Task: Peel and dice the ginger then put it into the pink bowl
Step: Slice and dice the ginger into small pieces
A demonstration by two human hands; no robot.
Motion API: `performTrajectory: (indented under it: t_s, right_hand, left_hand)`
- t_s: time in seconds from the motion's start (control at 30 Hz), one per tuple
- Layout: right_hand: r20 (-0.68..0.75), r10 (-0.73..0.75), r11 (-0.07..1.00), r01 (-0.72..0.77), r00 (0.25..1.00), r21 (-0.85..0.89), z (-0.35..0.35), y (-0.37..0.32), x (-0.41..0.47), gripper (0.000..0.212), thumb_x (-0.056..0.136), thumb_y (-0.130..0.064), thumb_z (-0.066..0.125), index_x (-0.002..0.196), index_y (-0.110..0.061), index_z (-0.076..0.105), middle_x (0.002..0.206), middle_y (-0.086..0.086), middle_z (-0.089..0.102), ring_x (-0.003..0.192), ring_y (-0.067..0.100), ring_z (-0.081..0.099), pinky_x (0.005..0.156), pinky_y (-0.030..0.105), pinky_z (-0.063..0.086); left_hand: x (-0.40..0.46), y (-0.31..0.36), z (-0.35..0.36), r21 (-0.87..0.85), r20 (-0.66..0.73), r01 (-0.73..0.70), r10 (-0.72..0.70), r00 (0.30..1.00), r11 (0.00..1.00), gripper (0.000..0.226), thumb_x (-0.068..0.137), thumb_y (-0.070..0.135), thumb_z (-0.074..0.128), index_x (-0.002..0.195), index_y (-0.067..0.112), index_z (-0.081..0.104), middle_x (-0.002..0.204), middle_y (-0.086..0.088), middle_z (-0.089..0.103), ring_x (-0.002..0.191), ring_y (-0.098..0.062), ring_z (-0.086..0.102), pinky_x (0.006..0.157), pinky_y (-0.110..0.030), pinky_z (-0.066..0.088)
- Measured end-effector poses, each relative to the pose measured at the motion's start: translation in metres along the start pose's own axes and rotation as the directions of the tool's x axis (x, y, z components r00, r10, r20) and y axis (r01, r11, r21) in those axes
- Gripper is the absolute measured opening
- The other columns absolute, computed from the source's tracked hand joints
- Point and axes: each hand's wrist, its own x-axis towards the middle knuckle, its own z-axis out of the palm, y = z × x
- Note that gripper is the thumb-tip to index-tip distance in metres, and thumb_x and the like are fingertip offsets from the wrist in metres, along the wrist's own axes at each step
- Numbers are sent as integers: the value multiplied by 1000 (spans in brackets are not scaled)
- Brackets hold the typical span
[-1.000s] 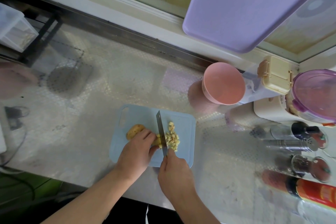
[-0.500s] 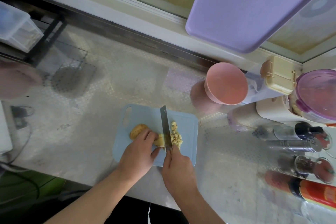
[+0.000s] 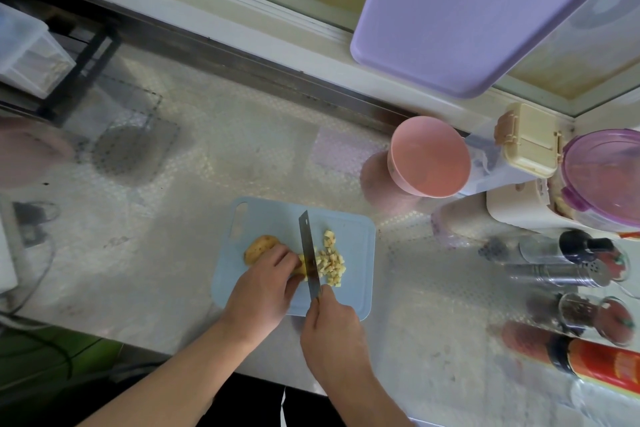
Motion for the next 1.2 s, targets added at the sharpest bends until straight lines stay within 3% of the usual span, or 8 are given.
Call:
performTrajectory:
  t_s: [0.17, 0.37, 0.5, 0.63, 0.77, 0.9, 1.07, 1.2]
  right_hand:
    - [34, 6, 1000, -5, 999, -19, 1, -6, 6, 12, 102, -24, 37, 111, -22, 46, 82, 0, 56, 83, 25, 67, 69, 36, 54]
    - [-4, 1, 1000, -1, 1000, 23, 7, -7, 11, 12, 103, -25, 36, 111, -22, 44, 77, -1, 57, 69, 22, 59, 63, 34, 53]
    - [-28, -12, 998, 14, 1000, 59, 4, -3, 11, 16, 107, -32, 33, 109, -23, 46, 77, 1, 63, 70, 21, 65, 64, 39, 58]
    - [-49, -27, 997, 31, 998, 76, -1, 3, 4, 20, 107, -32, 33, 115, -23, 48, 78, 2, 64, 67, 21, 62, 58, 33, 49]
    - [-32, -26, 997, 29, 999, 78, 0, 2, -3, 13, 106, -34, 35, 101, -26, 44, 77, 0, 62, 68, 20, 63, 61, 34, 53]
    - [-27, -5, 997, 7, 1000, 82, 3, 0, -5, 13, 106, -33, 36, 97, -27, 42, 76, -3, 58, 67, 18, 59, 62, 31, 52]
    - [2, 25, 998, -25, 1000, 53, 3, -5, -5, 12, 106, -33, 35, 97, -28, 41, 80, -1, 61, 74, 20, 65, 66, 34, 56]
    - [25, 32, 999, -32, 999, 28, 1, -8, -3, 11, 105, -30, 35, 96, -26, 38, 77, -2, 54, 72, 24, 58, 64, 31, 48]
  left_hand:
    - [1, 0, 0, -1, -13, -12, 12, 1000, 1000, 22, 81, 8, 84, 87, 16, 64, 90, 6, 57, 78, -14, 59, 57, -18, 38]
    - [0, 1, 1, -11, -21, -8, 8, 1000, 1000, 16, 86, 9, 79, 87, 15, 64, 93, 6, 58, 80, -15, 60, 53, -24, 45]
    - [-3, -3, 2, -34, -15, -7, 6, 1000, 999, 8, 91, 16, 75, 96, 16, 69, 104, 7, 62, 88, -11, 63, 60, -23, 50]
    - [-6, -7, 3, -23, -21, 22, -23, 1000, 999, 14, 90, 17, 77, 102, 14, 72, 110, 4, 65, 88, -14, 68, 67, -22, 53]
    - [-3, -5, 2, -46, -40, 27, -29, 999, 999, 8, 90, 15, 77, 95, 14, 70, 104, 6, 63, 86, -11, 65, 64, -23, 53]
    - [-4, -5, 5, -59, -52, 36, -39, 998, 998, 5, 91, 15, 76, 94, 14, 72, 102, 7, 62, 87, -11, 63, 62, -29, 55]
    - [-4, -9, 8, -66, -52, 25, -28, 998, 997, 4, 93, 19, 74, 94, 15, 74, 100, 8, 63, 89, -11, 64, 62, -32, 56]
    - [-4, -10, 10, -82, -60, 20, -25, 998, 996, 21, 99, 30, 61, 92, 15, 74, 98, 9, 63, 90, -10, 63, 63, -29, 54]
